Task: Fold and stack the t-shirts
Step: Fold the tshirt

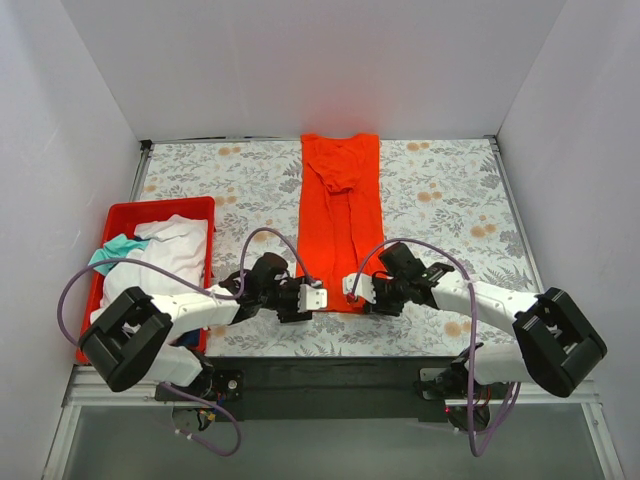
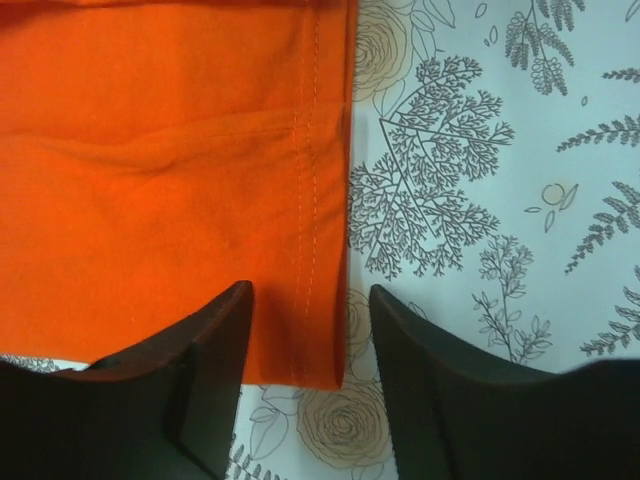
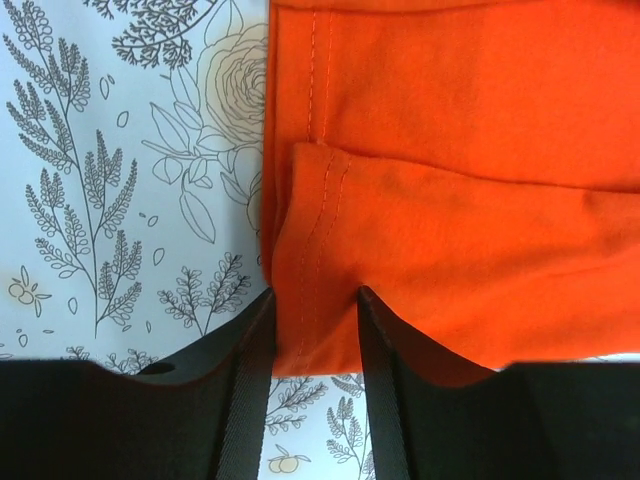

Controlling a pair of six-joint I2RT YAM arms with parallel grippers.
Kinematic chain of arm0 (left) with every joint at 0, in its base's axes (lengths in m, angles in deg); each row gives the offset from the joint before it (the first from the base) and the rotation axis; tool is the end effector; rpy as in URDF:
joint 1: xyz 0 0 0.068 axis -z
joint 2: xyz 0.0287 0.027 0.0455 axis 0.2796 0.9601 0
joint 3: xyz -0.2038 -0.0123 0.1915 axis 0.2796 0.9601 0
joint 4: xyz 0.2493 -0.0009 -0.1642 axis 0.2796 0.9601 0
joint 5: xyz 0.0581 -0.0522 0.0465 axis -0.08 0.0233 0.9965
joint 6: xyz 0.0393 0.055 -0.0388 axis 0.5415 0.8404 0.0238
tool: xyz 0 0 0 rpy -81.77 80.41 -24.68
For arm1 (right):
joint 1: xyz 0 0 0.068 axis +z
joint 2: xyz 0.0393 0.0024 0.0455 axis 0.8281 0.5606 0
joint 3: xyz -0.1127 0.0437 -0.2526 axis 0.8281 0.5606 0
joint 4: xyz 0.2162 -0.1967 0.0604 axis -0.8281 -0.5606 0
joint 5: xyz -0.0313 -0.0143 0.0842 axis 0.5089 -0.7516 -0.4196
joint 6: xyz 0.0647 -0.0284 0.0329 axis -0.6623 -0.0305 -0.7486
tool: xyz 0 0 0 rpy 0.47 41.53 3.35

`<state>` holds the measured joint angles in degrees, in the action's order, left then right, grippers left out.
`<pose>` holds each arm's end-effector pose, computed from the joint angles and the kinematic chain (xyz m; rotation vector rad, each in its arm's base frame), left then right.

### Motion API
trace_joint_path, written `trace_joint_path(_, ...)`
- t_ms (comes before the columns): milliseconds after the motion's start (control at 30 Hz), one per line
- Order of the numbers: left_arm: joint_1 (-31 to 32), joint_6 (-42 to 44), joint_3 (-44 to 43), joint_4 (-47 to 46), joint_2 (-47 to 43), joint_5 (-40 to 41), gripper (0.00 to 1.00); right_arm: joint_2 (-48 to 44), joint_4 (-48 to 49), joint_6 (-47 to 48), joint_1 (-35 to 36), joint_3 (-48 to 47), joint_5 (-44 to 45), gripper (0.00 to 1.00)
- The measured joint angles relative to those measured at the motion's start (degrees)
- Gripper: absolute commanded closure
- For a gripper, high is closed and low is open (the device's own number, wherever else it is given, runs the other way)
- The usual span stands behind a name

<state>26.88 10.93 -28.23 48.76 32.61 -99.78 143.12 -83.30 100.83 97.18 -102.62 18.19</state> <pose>0.1816 -0.2104 0.0965 1.2246 2.1502 -0.8461 0.1945 0.1954 0.1188 -1.8950 1.7234 0.3125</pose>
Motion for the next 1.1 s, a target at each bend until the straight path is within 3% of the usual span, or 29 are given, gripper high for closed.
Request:
trace_joint_path(100, 0.0, 0.8, -0.7, -1.4, 1.6, -0.1, 0.64, 1.0, 0.9, -0.1, 0.0, -0.5, -0.2, 0.64)
trace_joint_path(133, 0.0, 1.1, -0.9, -1.6, 2.2, -0.2, 0.71, 1.3, 1.0, -0.2, 0.0, -0.6, -0.2, 0.68)
trace_joint_path(300, 0.2, 2.3, -2.6, -1.9, 4.7, -0.6, 0.99, 2.6, 2.0, 0.1, 0.1, -1.2, -0.2, 0.99)
trace_joint_path(567, 0.6, 1.0, -3.4, 2.0, 3.3, -1.2, 1.00, 2.7, -1.4, -1.3, 1.8, -2.7, 0.1, 0.99)
trace_joint_path(833, 7.5, -3.2, -2.8, 10.4, -14.3, -2.6, 1.00, -7.0, -13.8, -3.0, 6.1, -5.8, -2.4, 0.99)
trace_joint_path(967, 5.9, -5.6, -5.1, 12.9, -16.5, -2.8, 1.00, -9.5, -16.2, -2.2, 6.0, -10.7, -2.3, 0.99)
trace_joint_path(1100, 0.7, -6.1, -9.4, 13.5, -12.3, -4.0, 1.00, -7.7, -16.9, 0.7, 4.3, -13.9, -2.4, 0.99)
